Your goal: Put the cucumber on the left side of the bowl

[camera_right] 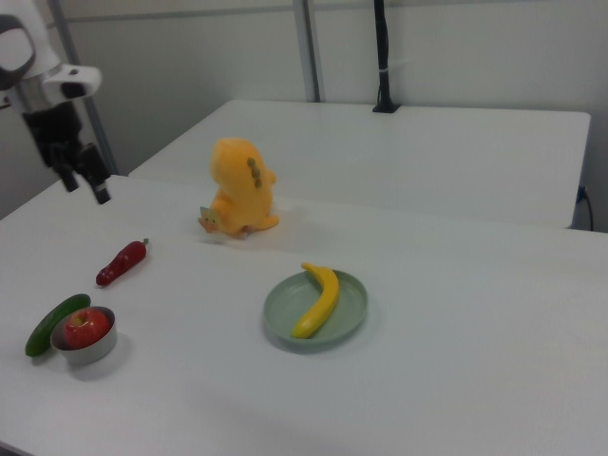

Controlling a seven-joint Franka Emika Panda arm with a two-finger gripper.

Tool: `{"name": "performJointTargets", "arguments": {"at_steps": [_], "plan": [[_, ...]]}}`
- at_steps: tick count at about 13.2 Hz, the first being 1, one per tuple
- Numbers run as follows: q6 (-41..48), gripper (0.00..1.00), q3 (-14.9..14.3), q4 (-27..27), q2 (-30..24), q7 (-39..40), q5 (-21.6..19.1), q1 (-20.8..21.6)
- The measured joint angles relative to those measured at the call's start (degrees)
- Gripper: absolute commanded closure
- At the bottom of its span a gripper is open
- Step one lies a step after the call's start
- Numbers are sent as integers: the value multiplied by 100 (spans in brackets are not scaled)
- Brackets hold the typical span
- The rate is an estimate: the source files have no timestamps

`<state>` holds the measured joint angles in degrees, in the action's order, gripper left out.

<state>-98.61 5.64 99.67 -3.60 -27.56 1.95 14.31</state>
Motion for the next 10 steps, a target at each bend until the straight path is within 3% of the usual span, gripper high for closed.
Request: {"name": "performJointTargets", "arguments": {"at_steps": [2, 4, 7, 10], "plan": [[30, 0, -667, -80, -56, 647, -154, -7], [31, 0, -1090, -80, -48, 1315, -178, -69], [-99, 0, -1364, -80, -36, 2124, -219, -195], [-216, 0, -1376, -80, -31, 2511, -348, -222]]}}
